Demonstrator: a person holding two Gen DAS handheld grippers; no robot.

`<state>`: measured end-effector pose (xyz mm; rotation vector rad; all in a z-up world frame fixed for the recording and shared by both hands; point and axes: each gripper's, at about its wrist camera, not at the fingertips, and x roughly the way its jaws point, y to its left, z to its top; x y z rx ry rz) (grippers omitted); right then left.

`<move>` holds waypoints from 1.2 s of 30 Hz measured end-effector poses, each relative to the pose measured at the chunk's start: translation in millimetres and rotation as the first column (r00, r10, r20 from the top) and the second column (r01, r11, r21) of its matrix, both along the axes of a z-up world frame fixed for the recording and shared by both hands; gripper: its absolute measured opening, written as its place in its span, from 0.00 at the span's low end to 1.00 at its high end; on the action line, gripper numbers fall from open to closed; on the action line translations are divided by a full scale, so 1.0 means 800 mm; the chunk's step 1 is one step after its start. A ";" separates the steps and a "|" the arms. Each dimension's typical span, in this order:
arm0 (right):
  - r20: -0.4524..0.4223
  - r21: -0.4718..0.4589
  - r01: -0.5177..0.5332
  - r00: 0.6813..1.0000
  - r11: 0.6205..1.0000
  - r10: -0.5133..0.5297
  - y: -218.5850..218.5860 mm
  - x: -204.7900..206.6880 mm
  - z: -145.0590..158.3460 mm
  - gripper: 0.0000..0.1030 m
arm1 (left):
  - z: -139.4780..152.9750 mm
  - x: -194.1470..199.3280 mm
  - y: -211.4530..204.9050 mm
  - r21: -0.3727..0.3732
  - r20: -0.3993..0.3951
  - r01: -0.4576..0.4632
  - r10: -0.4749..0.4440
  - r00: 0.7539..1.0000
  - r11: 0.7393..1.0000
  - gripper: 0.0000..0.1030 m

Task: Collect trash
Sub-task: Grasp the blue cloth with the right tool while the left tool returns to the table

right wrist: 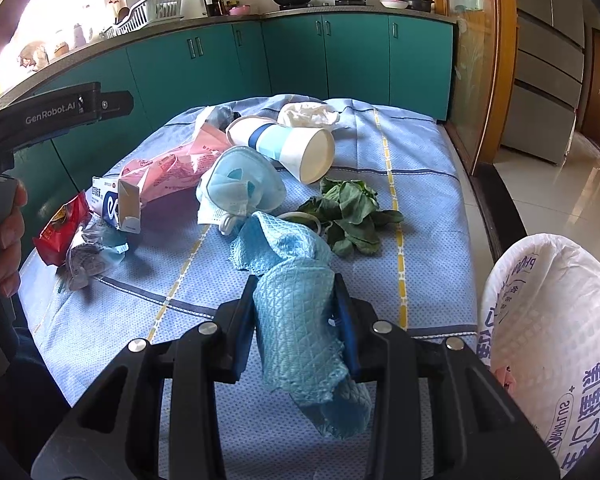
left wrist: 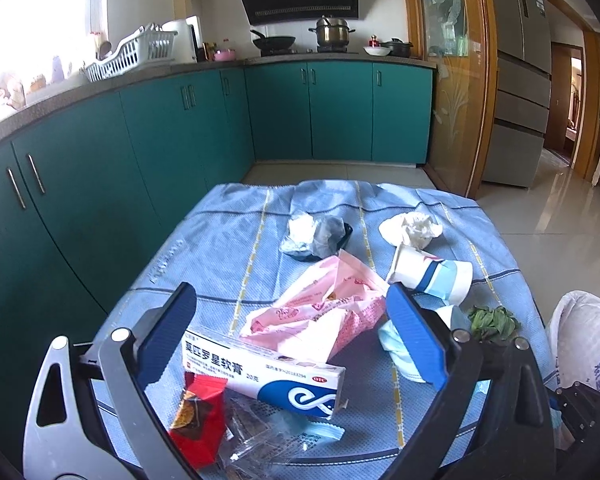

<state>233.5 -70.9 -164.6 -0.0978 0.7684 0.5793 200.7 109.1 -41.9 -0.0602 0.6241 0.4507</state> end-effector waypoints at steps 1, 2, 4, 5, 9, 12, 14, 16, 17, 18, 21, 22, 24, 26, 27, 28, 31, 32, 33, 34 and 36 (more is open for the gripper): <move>-0.001 0.000 0.001 1.000 1.000 -0.001 0.000 0.000 0.000 0.35 | -0.001 0.000 0.001 -0.007 -0.004 0.002 -0.002 1.000 1.000 0.93; -0.001 0.000 0.003 1.000 1.000 -0.003 0.000 0.000 0.000 0.35 | -0.002 0.001 0.001 -0.014 -0.010 0.006 -0.006 1.000 1.000 0.93; -0.002 0.000 0.006 1.000 1.000 -0.006 -0.001 0.000 -0.001 0.35 | -0.005 0.004 0.001 -0.032 -0.025 0.027 -0.027 0.999 0.999 0.94; -0.003 -0.001 0.009 1.000 1.000 -0.009 -0.001 0.001 -0.001 0.36 | -0.008 0.006 0.001 -0.054 -0.037 0.050 -0.053 0.998 0.997 0.94; -0.007 0.000 0.016 1.000 1.000 -0.016 -0.003 0.001 -0.001 0.36 | -0.023 0.013 0.000 -0.147 -0.089 0.129 -0.143 0.986 0.981 0.94; -0.011 -0.002 0.015 1.000 1.000 -0.015 -0.003 0.001 -0.002 0.36 | -0.030 0.015 -0.001 -0.159 -0.113 0.140 -0.159 0.981 0.977 0.94; -0.011 -0.004 0.016 1.000 1.000 -0.016 -0.003 0.001 -0.003 0.36 | -0.034 0.017 0.000 -0.173 -0.132 0.140 -0.164 0.978 0.975 0.94; -0.014 -0.004 0.017 1.000 1.000 -0.017 -0.003 0.001 -0.004 0.36 | -0.042 0.020 0.003 -0.209 -0.162 0.140 -0.175 0.971 0.968 0.94; -0.015 -0.003 0.016 1.000 1.000 -0.016 -0.002 0.002 -0.004 0.37 | -0.046 0.021 0.004 -0.238 -0.174 0.144 -0.188 0.967 0.961 0.94; -0.016 -0.002 0.016 1.000 1.000 -0.016 -0.002 0.002 -0.004 0.37 | -0.049 0.023 0.005 -0.258 -0.181 0.148 -0.198 0.963 0.955 0.94; -0.017 0.003 0.018 1.000 1.000 -0.018 -0.003 0.002 -0.005 0.38 | -0.056 0.025 0.003 -0.275 -0.196 0.161 -0.219 0.956 0.948 0.94; -0.017 0.004 0.019 1.000 1.000 -0.019 -0.003 0.002 -0.005 0.38 | -0.057 0.025 0.002 -0.273 -0.199 0.166 -0.225 0.954 0.948 0.94; -0.017 0.005 0.020 1.000 1.000 -0.020 -0.003 0.002 -0.004 0.39 | -0.057 0.026 -0.002 -0.273 -0.198 0.185 -0.243 0.950 0.944 0.94; -0.016 0.004 0.021 1.000 1.000 -0.021 -0.003 0.002 -0.004 0.40 | -0.057 0.026 -0.006 -0.277 -0.195 0.203 -0.262 0.945 0.939 0.94; -0.017 0.004 0.020 1.000 1.000 -0.020 -0.004 0.002 -0.004 0.40 | -0.057 0.026 -0.009 -0.278 -0.195 0.215 -0.274 0.942 0.936 0.94; -0.016 0.005 0.021 1.000 1.000 -0.021 -0.004 0.002 -0.004 0.40 | -0.057 0.026 -0.012 -0.276 -0.196 0.225 -0.284 0.939 0.934 0.94; -0.015 0.003 0.024 1.000 1.000 -0.024 -0.004 0.002 -0.004 0.41 | -0.057 0.027 -0.021 -0.267 -0.201 0.253 -0.311 0.929 0.930 0.94; -0.016 0.003 0.025 1.000 1.000 -0.025 -0.005 0.002 -0.004 0.41 | -0.057 0.026 -0.023 -0.264 -0.202 0.261 -0.318 0.926 0.928 0.94; -0.016 0.003 0.026 1.000 1.000 -0.026 -0.005 0.002 -0.004 0.42 | -0.058 0.026 -0.027 -0.260 -0.203 0.270 -0.326 0.923 0.927 0.94; -0.017 0.003 0.027 0.999 1.000 -0.027 -0.005 0.002 -0.005 0.42 | -0.058 0.026 -0.029 -0.258 -0.204 0.275 -0.331 0.921 0.926 0.94; -0.017 0.002 0.028 0.999 1.000 -0.028 -0.006 0.002 -0.005 0.43 | -0.058 0.025 -0.032 -0.250 -0.208 0.281 -0.335 0.919 0.927 0.94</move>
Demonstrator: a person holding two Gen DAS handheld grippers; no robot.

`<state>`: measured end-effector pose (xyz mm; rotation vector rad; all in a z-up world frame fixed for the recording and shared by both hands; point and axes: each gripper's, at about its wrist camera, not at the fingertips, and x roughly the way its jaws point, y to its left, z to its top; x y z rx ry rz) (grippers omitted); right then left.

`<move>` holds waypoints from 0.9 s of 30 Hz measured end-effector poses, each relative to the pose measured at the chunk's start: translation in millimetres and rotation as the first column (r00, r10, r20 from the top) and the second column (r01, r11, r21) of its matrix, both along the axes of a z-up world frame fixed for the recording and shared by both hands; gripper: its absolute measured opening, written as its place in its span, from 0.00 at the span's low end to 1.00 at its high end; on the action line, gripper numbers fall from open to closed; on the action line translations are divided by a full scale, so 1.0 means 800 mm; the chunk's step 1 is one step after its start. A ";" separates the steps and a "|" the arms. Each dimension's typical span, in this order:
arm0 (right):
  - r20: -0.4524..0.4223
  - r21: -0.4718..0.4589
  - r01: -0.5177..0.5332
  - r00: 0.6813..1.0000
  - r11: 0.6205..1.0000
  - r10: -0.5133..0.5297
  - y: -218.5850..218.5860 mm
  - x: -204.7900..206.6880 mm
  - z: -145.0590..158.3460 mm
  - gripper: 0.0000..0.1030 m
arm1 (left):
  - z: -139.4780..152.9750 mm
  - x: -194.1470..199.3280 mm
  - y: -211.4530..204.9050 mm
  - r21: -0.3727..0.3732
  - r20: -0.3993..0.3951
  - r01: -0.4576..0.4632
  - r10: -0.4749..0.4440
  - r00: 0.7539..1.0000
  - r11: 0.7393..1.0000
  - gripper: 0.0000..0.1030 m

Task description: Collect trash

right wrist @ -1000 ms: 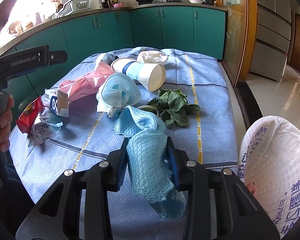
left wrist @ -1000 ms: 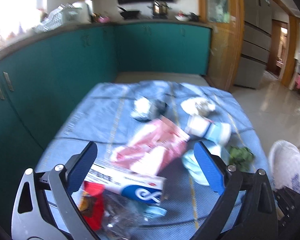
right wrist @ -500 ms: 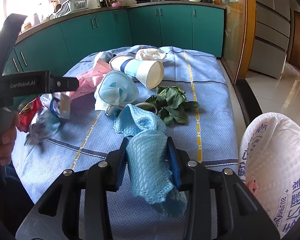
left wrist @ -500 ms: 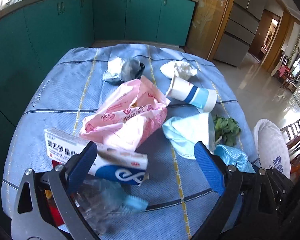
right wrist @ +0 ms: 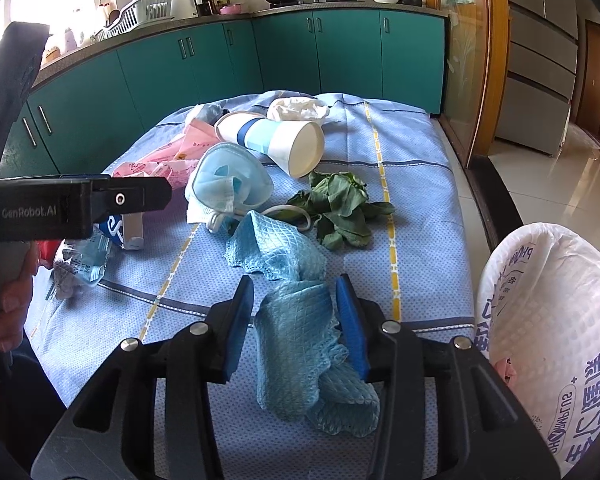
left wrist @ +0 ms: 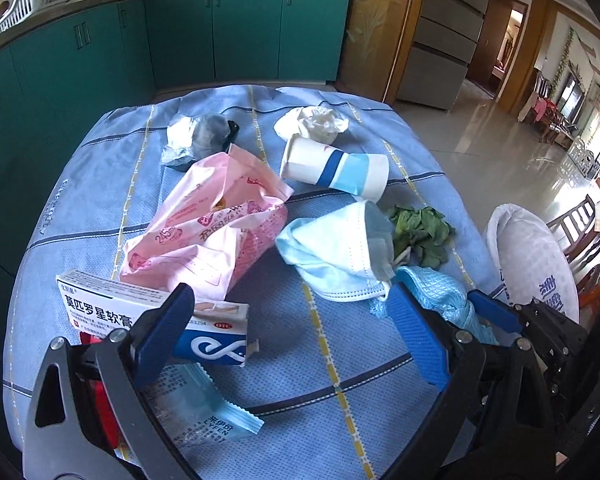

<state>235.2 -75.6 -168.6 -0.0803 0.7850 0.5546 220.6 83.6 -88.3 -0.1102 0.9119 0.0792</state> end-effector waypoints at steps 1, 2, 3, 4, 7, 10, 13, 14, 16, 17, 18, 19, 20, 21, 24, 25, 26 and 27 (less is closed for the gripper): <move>0.000 -0.001 0.001 1.000 1.000 -0.001 0.000 0.000 0.000 0.44 | 0.000 0.000 -0.001 0.004 -0.001 0.000 0.000 1.000 1.000 0.94; 0.001 -0.001 0.002 1.000 1.000 -0.002 0.000 0.000 0.000 0.45 | -0.001 0.000 -0.001 0.007 -0.003 0.000 0.000 1.000 1.000 0.94; 0.001 -0.001 0.002 1.000 1.000 -0.002 0.000 0.000 0.000 0.47 | -0.001 0.001 -0.001 0.008 -0.004 -0.001 0.001 1.000 1.000 0.94; 0.002 -0.001 0.003 1.000 1.000 -0.003 0.000 0.000 0.000 0.47 | -0.001 0.001 -0.001 0.008 -0.003 -0.001 0.001 1.000 1.000 0.94; 0.003 -0.001 0.002 1.000 1.000 -0.002 0.000 0.000 0.000 0.48 | -0.001 0.001 -0.001 0.008 -0.003 -0.001 0.001 1.000 1.000 0.94; 0.001 -0.003 0.002 1.000 1.000 -0.002 0.000 -0.001 0.000 0.50 | -0.001 0.001 -0.001 0.008 -0.003 -0.001 0.001 1.000 1.000 0.94; 0.006 -0.002 0.004 1.000 1.000 -0.004 0.000 -0.002 0.001 0.54 | 0.000 0.000 0.001 0.008 -0.002 -0.007 0.007 1.000 1.000 0.94; 0.006 -0.002 0.004 1.000 1.000 -0.004 0.000 -0.002 0.001 0.54 | 0.000 0.001 0.002 0.008 -0.002 -0.011 0.011 1.000 1.000 0.94; 0.007 0.000 0.006 1.000 1.000 -0.006 0.000 -0.002 0.002 0.55 | 0.001 0.000 0.006 0.008 -0.001 -0.027 0.027 1.000 1.000 0.94; 0.006 0.000 0.006 1.000 1.000 -0.006 0.000 -0.002 0.002 0.55 | 0.001 0.000 0.008 0.004 0.001 -0.037 0.037 0.999 0.999 0.94; 0.006 -0.001 0.007 1.000 1.000 -0.007 -0.001 -0.002 0.002 0.55 | 0.002 0.000 0.013 -0.005 0.004 -0.048 0.048 0.999 0.999 0.94; 0.006 -0.001 0.008 1.000 1.000 -0.008 -0.001 -0.001 0.001 0.55 | 0.002 -0.001 0.015 -0.013 0.007 -0.056 0.056 0.998 0.998 0.94; 0.005 -0.001 0.008 1.000 1.000 -0.008 -0.001 -0.002 0.001 0.55 | 0.003 -0.001 0.018 -0.021 0.009 -0.062 0.062 0.998 0.998 0.94; 0.006 -0.001 0.008 1.000 1.000 -0.008 -0.001 -0.002 0.001 0.55 | 0.003 -0.001 0.020 -0.028 0.010 -0.068 0.068 0.998 0.997 0.94; 0.006 0.001 0.009 1.000 1.000 -0.009 -0.001 -0.001 0.001 0.55 | 0.002 -0.001 0.024 -0.039 0.006 -0.076 0.076 0.997 0.996 0.94; 0.009 0.003 0.010 1.000 1.000 -0.010 -0.002 -0.002 0.002 0.55 | 0.003 -0.001 0.024 -0.040 0.008 -0.077 0.078 0.997 0.996 0.94; 0.013 0.005 0.012 1.000 1.000 -0.012 -0.002 -0.002 0.002 0.55 | 0.003 -0.002 0.025 -0.041 0.010 -0.079 0.079 0.997 0.996 0.94; 0.018 0.008 0.012 1.000 1.000 -0.012 -0.003 -0.003 0.003 0.55 | 0.003 -0.002 0.024 -0.042 0.012 -0.081 0.081 0.997 0.996 0.94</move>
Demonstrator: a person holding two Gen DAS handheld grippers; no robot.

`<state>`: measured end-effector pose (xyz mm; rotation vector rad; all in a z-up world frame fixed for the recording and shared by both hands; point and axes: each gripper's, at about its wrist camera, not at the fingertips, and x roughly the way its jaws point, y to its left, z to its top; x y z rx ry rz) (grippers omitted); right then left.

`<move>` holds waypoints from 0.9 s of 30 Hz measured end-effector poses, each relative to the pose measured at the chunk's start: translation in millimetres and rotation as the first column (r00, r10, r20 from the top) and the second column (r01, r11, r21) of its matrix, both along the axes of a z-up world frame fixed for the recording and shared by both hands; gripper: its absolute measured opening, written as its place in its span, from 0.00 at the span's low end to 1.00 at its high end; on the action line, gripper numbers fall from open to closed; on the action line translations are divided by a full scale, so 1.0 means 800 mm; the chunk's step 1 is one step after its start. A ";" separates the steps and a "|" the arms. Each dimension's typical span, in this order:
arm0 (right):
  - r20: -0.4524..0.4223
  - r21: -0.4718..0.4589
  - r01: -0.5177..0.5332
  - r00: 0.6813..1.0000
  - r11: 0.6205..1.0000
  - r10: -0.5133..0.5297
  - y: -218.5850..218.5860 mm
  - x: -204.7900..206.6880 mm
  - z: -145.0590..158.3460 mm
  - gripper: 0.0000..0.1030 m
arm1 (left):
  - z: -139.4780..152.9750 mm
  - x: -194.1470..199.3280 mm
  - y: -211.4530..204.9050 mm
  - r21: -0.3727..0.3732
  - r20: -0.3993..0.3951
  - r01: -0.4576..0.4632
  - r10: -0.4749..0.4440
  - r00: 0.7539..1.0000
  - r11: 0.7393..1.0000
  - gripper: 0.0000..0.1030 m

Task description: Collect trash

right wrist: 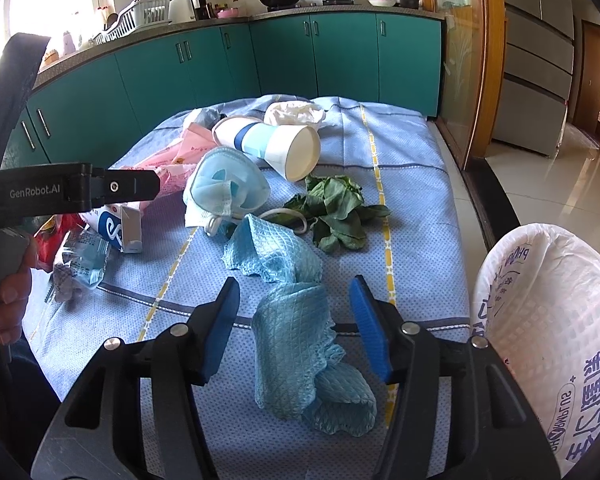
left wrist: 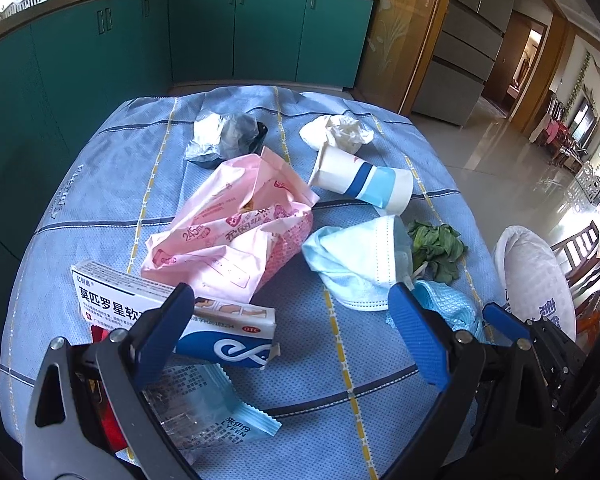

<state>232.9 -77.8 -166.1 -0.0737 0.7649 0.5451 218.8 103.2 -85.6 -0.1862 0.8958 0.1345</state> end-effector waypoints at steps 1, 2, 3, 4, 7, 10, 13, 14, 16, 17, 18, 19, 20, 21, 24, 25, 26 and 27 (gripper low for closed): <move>0.005 0.002 -0.003 1.000 1.000 0.003 0.000 -0.001 0.001 0.55 | 0.000 0.000 0.000 -0.002 0.001 -0.002 0.002 1.000 1.000 0.94; 0.011 0.003 -0.004 1.000 1.000 0.004 0.000 -0.002 0.002 0.54 | 0.000 0.000 0.001 -0.003 0.002 -0.004 0.004 1.000 1.000 0.94; 0.023 0.003 0.000 1.000 1.000 0.000 -0.001 -0.003 0.003 0.49 | 0.000 0.000 0.001 -0.005 0.003 -0.005 0.005 1.000 1.000 0.94; 0.029 0.005 0.003 1.000 1.000 -0.003 -0.001 -0.004 0.004 0.45 | 0.000 0.000 0.002 -0.006 0.003 -0.005 0.005 1.000 1.000 0.94; 0.027 0.022 0.003 1.000 1.000 -0.004 -0.004 -0.002 0.007 0.35 | 0.001 -0.001 0.001 -0.005 0.006 -0.004 0.004 1.000 1.000 0.94; 0.027 0.034 0.004 1.000 0.999 -0.005 -0.005 -0.001 0.009 0.32 | 0.001 -0.001 0.001 -0.004 0.008 -0.003 0.003 1.000 1.000 0.94; 0.031 0.054 0.005 1.000 0.999 -0.006 -0.008 -0.003 0.012 0.32 | 0.003 -0.001 0.001 -0.007 0.015 -0.006 0.006 1.000 1.000 0.94; 0.033 0.060 0.008 0.999 0.998 -0.010 -0.009 -0.003 0.013 0.32 | 0.004 -0.002 0.001 -0.007 0.019 -0.007 0.007 1.000 1.000 0.94; 0.029 0.062 0.015 0.999 0.998 -0.017 -0.011 -0.002 0.013 0.32 | 0.006 -0.003 0.002 -0.008 0.027 -0.010 0.010 1.000 1.000 0.94; 0.023 0.061 0.019 1.000 0.998 -0.021 -0.012 -0.001 0.012 0.32 | 0.006 -0.003 0.002 -0.009 0.029 -0.010 0.011 1.000 1.000 0.94; 0.015 0.058 0.025 1.000 0.998 -0.026 -0.012 0.001 0.011 0.32 | 0.006 -0.003 0.002 -0.009 0.029 -0.010 0.010 1.000 1.000 0.94; 0.009 0.057 0.029 1.000 0.998 -0.030 -0.013 0.002 0.009 0.32 | 0.006 -0.003 0.001 -0.009 0.028 -0.009 0.009 1.000 1.000 0.94; 0.005 0.056 0.032 0.999 0.998 -0.032 -0.013 0.003 0.008 0.32 | 0.005 -0.003 0.001 -0.009 0.026 -0.006 0.007 1.000 1.000 0.94; 0.001 0.053 0.032 0.999 0.998 -0.032 -0.012 0.004 0.007 0.32 | 0.005 -0.002 0.000 -0.007 0.024 -0.004 0.004 1.000 1.000 0.94; 0.002 0.044 0.032 0.999 0.999 -0.032 -0.010 0.004 0.006 0.39 | 0.005 -0.002 -0.003 -0.001 0.024 0.002 -0.002 1.000 1.000 0.94; 0.004 0.041 0.030 1.000 0.999 -0.031 -0.009 0.004 0.005 0.40 | 0.005 -0.002 -0.003 -0.001 0.024 0.003 -0.003 1.000 1.000 0.94; 0.005 0.040 0.028 1.000 0.999 -0.028 -0.009 0.003 0.005 0.41 | 0.005 -0.002 -0.003 -0.001 0.023 0.003 -0.003 1.000 1.000 0.94; 0.004 0.039 0.027 1.000 0.999 -0.027 -0.008 0.003 0.005 0.42 | 0.005 -0.002 -0.003 -0.001 0.023 0.003 -0.003 1.000 1.000 0.94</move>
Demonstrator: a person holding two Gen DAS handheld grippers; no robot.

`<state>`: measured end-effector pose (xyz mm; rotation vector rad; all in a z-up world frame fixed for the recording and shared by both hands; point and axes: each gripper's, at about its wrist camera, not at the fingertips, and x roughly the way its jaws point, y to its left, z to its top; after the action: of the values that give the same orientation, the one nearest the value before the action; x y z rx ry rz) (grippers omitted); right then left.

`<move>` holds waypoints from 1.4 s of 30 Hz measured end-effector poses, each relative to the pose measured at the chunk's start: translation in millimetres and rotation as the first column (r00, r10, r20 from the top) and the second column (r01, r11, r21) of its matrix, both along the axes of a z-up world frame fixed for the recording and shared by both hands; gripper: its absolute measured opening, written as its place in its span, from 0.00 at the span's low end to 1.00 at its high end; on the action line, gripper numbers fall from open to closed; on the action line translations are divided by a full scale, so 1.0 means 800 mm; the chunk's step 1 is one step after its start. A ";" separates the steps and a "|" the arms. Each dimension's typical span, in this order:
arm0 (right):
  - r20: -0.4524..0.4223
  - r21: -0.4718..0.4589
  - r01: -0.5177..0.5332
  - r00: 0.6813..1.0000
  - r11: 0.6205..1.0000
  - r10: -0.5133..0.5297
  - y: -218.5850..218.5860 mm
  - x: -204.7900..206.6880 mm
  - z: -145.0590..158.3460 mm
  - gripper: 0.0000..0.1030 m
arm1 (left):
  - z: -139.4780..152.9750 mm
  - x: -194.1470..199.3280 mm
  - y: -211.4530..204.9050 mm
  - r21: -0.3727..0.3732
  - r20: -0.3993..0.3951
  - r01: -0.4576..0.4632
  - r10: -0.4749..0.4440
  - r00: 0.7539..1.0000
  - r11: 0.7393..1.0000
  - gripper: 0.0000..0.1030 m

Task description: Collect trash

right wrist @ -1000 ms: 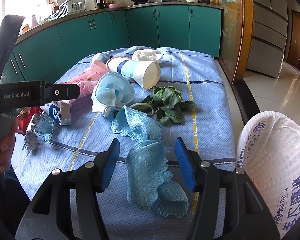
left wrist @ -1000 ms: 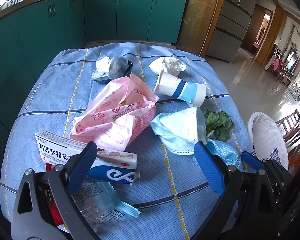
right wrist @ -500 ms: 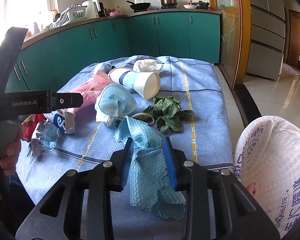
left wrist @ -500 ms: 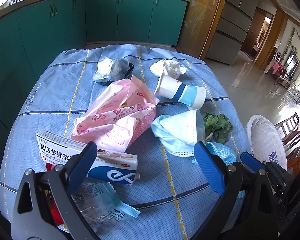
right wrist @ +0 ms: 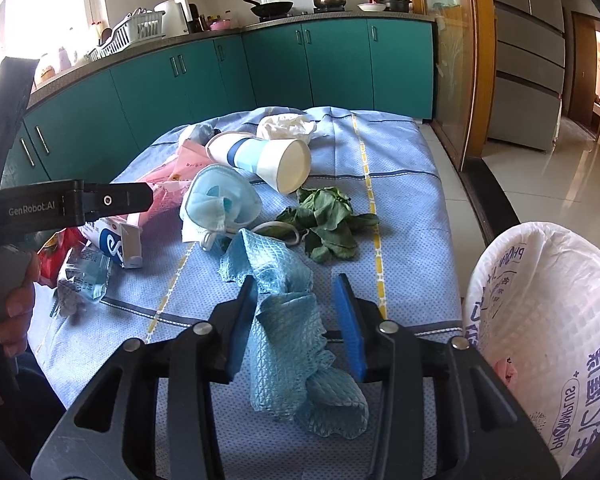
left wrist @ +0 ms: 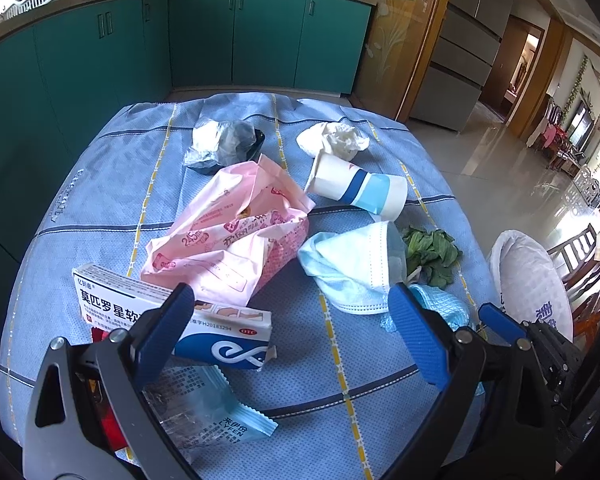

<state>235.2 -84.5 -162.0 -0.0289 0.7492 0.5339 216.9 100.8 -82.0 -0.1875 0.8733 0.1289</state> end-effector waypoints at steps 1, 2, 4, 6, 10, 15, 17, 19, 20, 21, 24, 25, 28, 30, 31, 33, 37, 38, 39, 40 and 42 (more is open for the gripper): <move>-0.001 -0.002 -0.002 1.000 1.000 0.002 0.001 0.000 0.000 0.43 | 0.000 0.000 0.000 0.000 -0.001 0.000 0.000 1.000 1.000 0.94; -0.003 -0.004 -0.004 1.000 1.000 0.004 0.001 0.000 -0.001 0.44 | 0.000 0.000 -0.001 0.000 -0.001 0.000 0.000 1.000 1.000 0.94; -0.004 -0.007 -0.006 1.000 1.000 0.006 0.002 0.000 -0.002 0.46 | -0.001 0.000 -0.002 0.001 -0.002 0.003 -0.003 1.000 1.000 0.94; -0.004 -0.009 -0.007 1.000 1.000 0.007 0.003 -0.001 -0.002 0.50 | -0.001 0.000 -0.003 0.005 -0.003 0.006 -0.006 1.000 1.000 0.94; 0.003 -0.011 -0.006 1.000 1.000 0.006 0.003 -0.002 -0.001 0.58 | -0.002 0.000 -0.004 0.006 -0.003 0.006 -0.006 1.000 1.000 0.94; 0.002 -0.010 -0.005 1.000 1.000 0.005 0.002 -0.003 -0.001 0.60 | -0.002 0.000 -0.005 0.008 -0.006 0.008 -0.008 1.000 1.000 0.94; 0.002 -0.010 -0.005 1.000 1.000 0.005 0.002 -0.003 -0.001 0.60 | -0.003 0.000 -0.005 0.010 -0.007 0.009 -0.009 1.000 1.000 0.94; 0.002 -0.010 -0.006 1.000 1.000 0.006 0.002 -0.003 -0.001 0.60 | -0.003 0.000 -0.006 0.009 -0.004 0.009 -0.009 1.000 1.000 0.94; 0.002 -0.010 -0.006 1.000 1.000 0.006 0.002 -0.003 -0.001 0.60 | -0.003 -0.001 -0.006 0.009 -0.003 0.009 -0.009 1.000 1.000 0.94; 0.002 -0.010 -0.005 1.000 1.000 0.005 0.002 -0.003 -0.001 0.60 | -0.003 -0.001 -0.005 0.008 -0.002 0.008 -0.008 1.000 1.000 0.94; 0.002 -0.010 -0.006 1.000 1.000 0.006 0.002 -0.003 0.000 0.60 | -0.002 -0.002 -0.005 0.006 0.000 0.006 -0.006 1.000 1.000 0.94; 0.005 -0.009 -0.007 1.000 1.000 0.007 0.002 -0.004 0.000 0.60 | -0.002 -0.002 -0.005 0.006 0.001 0.004 -0.004 1.000 1.000 0.94; 0.017 -0.010 -0.014 1.000 1.000 0.014 0.003 -0.007 0.002 0.60 | 0.000 -0.003 -0.003 0.002 0.005 0.001 -0.001 1.000 1.000 0.94; 0.029 -0.012 -0.017 0.999 1.000 0.017 0.004 -0.009 0.003 0.51 | 0.001 -0.004 -0.003 0.002 0.008 0.001 -0.001 1.000 1.000 0.94; 0.035 -0.012 -0.021 0.999 1.000 0.021 0.004 -0.010 0.004 0.47 | 0.001 -0.004 -0.003 0.002 0.010 0.001 -0.001 1.000 1.000 0.94; 0.037 -0.014 -0.028 0.999 0.999 0.029 0.005 -0.010 0.005 0.37 | 0.003 -0.005 -0.003 0.000 0.016 0.004 -0.004 1.000 1.000 0.94; 0.042 -0.015 -0.040 0.998 0.999 0.041 0.007 -0.012 0.006 0.29 | 0.004 -0.005 -0.003 0.002 0.019 0.004 -0.004 1.000 1.000 0.94; 0.045 -0.015 -0.040 0.998 0.999 0.041 0.007 -0.012 0.006 0.29 | 0.004 -0.005 -0.003 0.003 0.017 0.004 -0.004 1.000 1.000 0.94; 0.047 -0.014 -0.040 0.998 0.999 0.041 0.006 -0.013 0.006 0.29 | 0.004 -0.005 -0.004 0.004 0.015 0.004 -0.004 1.000 1.000 0.94; 0.047 -0.011 -0.041 0.998 0.999 0.041 0.006 -0.013 0.007 0.29 | 0.004 -0.005 -0.004 0.005 0.014 0.004 -0.004 1.000 1.000 0.94; 0.048 -0.008 -0.041 0.998 0.999 0.041 0.005 -0.012 0.007 0.28 | 0.004 -0.004 -0.004 0.005 0.014 0.004 -0.004 1.000 1.000 0.94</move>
<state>225.2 -80.2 -156.1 -0.0632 0.7048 0.5676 213.4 97.5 -78.8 -0.1817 0.8589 0.1260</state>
